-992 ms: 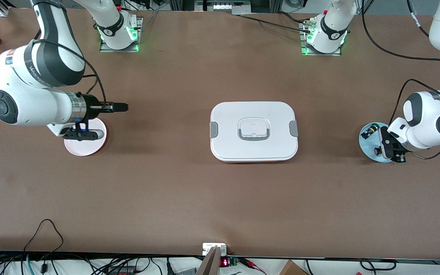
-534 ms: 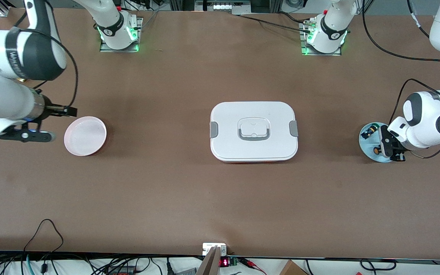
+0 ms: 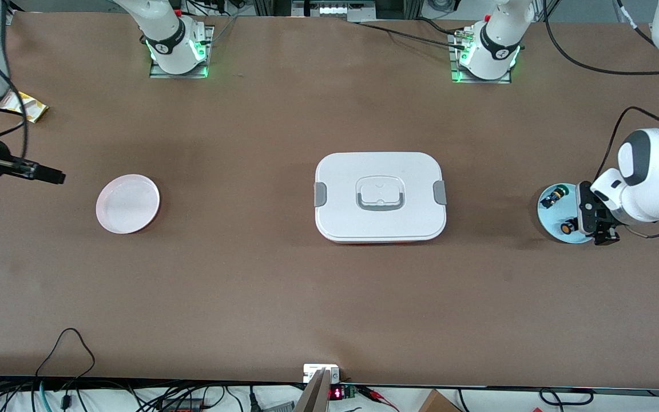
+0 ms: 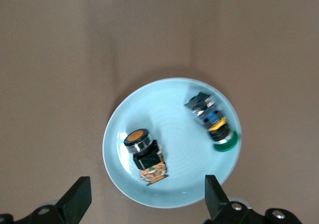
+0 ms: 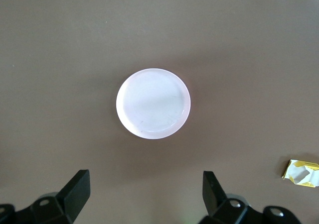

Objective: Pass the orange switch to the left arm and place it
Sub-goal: 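Lower the switch onto the blue plate and open the left gripper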

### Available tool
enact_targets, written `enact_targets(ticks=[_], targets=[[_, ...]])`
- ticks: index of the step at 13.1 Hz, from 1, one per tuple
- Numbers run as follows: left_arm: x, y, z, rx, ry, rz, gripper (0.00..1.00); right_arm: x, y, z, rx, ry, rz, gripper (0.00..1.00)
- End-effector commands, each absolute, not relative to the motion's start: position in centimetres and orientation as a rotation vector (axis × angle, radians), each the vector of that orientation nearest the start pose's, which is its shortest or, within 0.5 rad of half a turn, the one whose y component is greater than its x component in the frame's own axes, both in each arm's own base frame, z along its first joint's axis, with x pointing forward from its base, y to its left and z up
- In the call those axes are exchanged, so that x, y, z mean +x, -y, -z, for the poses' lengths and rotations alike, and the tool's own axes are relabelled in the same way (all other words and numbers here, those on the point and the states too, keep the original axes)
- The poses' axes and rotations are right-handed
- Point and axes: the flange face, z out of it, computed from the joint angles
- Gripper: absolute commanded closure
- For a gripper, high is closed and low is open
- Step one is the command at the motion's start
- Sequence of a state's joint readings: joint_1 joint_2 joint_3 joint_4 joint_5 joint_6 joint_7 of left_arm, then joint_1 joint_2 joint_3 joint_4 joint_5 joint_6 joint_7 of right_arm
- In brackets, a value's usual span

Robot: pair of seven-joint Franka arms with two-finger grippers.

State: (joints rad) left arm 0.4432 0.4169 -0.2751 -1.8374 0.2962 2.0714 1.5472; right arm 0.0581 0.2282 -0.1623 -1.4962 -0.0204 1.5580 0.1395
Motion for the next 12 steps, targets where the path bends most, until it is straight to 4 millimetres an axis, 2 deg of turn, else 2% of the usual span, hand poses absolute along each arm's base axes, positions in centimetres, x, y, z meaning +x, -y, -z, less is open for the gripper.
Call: enact_targets(ticks=[1,2,5,7,8,10,12], targets=[[62.3,-9.0,-35.6,-2.440,-2.070,-0.394,0.00,59.6,4.2,-55.4,-3.164,-0.231,-0.239,0.00],[62.8,-7.3,-37.7,-2.491,-2.015,-0.418,0.00,59.4,4.2,-54.9,-3.162,-0.160,-0.262,0.00],[62.5,-3.0,-42.0,-2.679,-1.771,-0.535,0.00,59.4,4.6,-54.3,-3.165,-0.154,-0.255,0.00],[62.5,-1.5,-46.4,-2.909,-1.426,-0.538,0.00,59.0,4.5,-54.0,-3.164,-0.144,-0.248,0.00],[62.5,-1.3,-47.7,-2.968,-1.272,-0.549,0.00,58.5,4.5,-53.2,-3.161,-0.141,-0.245,0.00],[61.8,2.2,-50.3,-3.006,-1.106,-0.511,0.00,57.6,4.5,-52.3,-3.163,-0.124,-0.161,0.00],[60.6,3.0,-53.2,-3.073,-0.739,-0.408,0.00,56.9,4.4,-52.2,-3.162,-0.113,-0.134,0.00]])
